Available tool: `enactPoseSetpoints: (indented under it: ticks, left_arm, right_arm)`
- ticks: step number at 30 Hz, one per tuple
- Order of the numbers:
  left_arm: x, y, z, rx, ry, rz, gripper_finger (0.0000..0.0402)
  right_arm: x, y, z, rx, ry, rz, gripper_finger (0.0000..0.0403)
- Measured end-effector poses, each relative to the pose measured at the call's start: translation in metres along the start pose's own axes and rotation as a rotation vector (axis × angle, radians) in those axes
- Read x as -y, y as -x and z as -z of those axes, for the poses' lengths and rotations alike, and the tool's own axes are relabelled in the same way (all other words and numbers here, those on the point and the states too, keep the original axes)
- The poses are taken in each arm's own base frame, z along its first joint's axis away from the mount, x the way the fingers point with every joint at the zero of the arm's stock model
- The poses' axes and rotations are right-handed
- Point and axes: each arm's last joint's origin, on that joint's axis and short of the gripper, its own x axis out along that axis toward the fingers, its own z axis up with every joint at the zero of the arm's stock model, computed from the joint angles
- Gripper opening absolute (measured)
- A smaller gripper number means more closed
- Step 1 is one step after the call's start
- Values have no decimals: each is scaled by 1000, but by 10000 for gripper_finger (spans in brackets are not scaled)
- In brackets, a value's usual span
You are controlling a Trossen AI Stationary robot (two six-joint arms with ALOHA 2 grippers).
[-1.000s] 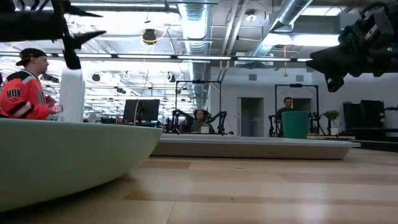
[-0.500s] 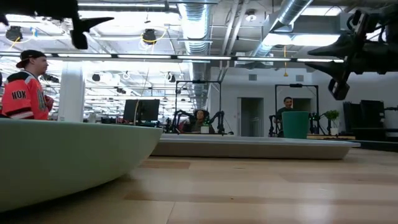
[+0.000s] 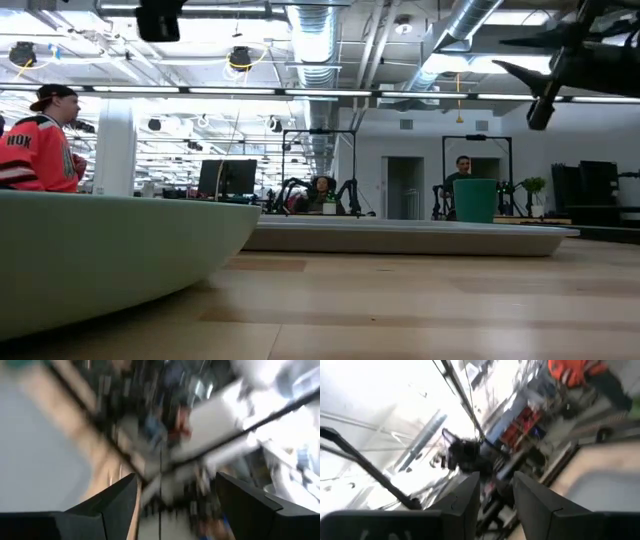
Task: Pick and place plate/cup/fork/spoon on tray
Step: Put the light green plate on the gray tray
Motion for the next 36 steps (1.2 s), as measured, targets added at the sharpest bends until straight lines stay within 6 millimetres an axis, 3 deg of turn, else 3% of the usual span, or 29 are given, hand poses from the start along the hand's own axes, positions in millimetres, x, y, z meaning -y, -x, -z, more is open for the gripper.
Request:
enactPoseSetpoints:
  ticks: [5,12,24,36]
  left_arm:
    - [-13,-6,12,-234,163,-184,257]
    - [-32,-5,46,-515,286,-459,257]
    - [-32,-23,99,-668,83,-657,257]
    - [-57,-53,149,-810,-13,-915,257]
  right_arm:
    - [-5,-1,-4,9,76,12,192]
    - [-2,-1,-2,-18,70,45,228]
    - [3,-1,2,-55,65,93,225]
    - [3,0,2,-60,64,98,225]
